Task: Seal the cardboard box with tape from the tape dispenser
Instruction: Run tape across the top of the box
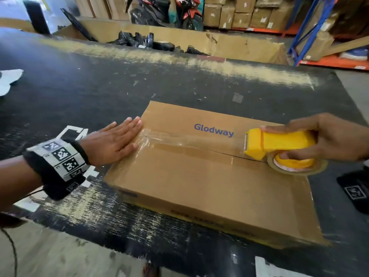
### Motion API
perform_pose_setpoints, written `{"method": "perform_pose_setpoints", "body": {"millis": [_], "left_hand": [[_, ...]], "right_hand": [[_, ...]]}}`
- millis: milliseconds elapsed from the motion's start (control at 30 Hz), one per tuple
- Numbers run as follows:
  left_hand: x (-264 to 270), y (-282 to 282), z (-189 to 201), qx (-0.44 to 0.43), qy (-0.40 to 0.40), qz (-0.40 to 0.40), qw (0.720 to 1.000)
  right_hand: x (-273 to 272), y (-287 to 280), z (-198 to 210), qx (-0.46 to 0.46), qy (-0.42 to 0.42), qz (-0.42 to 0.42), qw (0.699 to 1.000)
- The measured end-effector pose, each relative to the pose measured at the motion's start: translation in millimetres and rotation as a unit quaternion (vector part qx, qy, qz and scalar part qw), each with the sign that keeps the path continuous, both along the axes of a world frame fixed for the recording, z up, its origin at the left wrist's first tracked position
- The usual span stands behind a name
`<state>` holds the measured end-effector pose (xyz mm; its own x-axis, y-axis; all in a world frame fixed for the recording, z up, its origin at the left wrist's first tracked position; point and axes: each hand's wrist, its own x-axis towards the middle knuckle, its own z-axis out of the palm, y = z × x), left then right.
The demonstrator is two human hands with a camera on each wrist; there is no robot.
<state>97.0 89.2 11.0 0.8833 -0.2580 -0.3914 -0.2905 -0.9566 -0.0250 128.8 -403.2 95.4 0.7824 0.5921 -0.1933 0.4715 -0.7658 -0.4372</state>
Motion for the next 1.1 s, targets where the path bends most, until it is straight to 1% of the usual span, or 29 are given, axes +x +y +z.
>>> {"method": "perform_pose_setpoints", "body": {"millis": [67,100,133,233,333,433,567,667,733,800,867,933,1000,1033,1100], "left_hand": [[-0.3,-19.9,12.0,0.066,-0.005,-0.006,0.998],[-1.9,-34.1,18.3,0.077,-0.005,-0.013,0.997],[-4.5,-51.1,24.3,0.072,-0.002,-0.019,0.997],[-15.8,-112.9,35.4,0.02,0.016,-0.028,0.999],[-22.4,-172.1,32.1,-0.018,0.025,-0.037,0.999],[-22.6,-215.6,21.9,-0.035,0.028,-0.04,0.998],[-21.8,-246.8,7.1,-0.043,0.061,-0.025,0.997],[-21.5,-250.9,0.9,-0.032,0.059,-0.023,0.997],[-22.8,-249.9,0.2,-0.035,0.058,-0.018,0.998],[-22.9,-248.4,0.0,-0.036,0.057,-0.016,0.998],[-22.1,-247.4,-0.8,-0.034,0.055,-0.021,0.998],[-21.8,-246.4,-1.6,-0.029,0.059,-0.024,0.998],[-21.4,-246.6,-1.3,-0.024,0.065,-0.029,0.997],[-20.6,-247.3,-0.4,-0.02,0.067,-0.033,0.997],[-20.3,-248.7,0.0,-0.013,0.071,-0.039,0.997]], "right_hand": [[3.3,-3.8,-1.7,0.001,0.003,0.014,1.0],[4.7,-4.6,-1.6,-0.003,0.0,0.022,1.0],[4.4,-4.3,-1.0,-0.01,-0.001,0.03,0.999],[4.5,-4.3,0.9,-0.019,0.003,0.043,0.999],[6.8,-4.1,0.5,-0.024,-0.009,0.061,0.998],[10.2,-4.2,-0.3,-0.041,-0.025,0.069,0.996],[14.1,-2.1,-3.4,-0.061,-0.043,0.082,0.994],[20.5,1.0,-6.5,-0.082,-0.063,0.097,0.99],[20.6,-3.2,-3.5,-0.088,-0.059,0.099,0.989],[17.4,-25.4,1.6,-0.086,-0.055,0.103,0.989],[8.7,-66.6,5.8,-0.076,-0.038,0.093,0.992],[-3.7,-118.2,8.2,-0.07,-0.014,0.058,0.996],[-15.3,-168.2,6.4,-0.091,-0.012,0.01,0.996],[-20.6,-186.6,4.8,-0.105,-0.016,-0.012,0.994],[-27.8,-204.1,1.6,-0.115,-0.002,-0.031,0.993]]}}
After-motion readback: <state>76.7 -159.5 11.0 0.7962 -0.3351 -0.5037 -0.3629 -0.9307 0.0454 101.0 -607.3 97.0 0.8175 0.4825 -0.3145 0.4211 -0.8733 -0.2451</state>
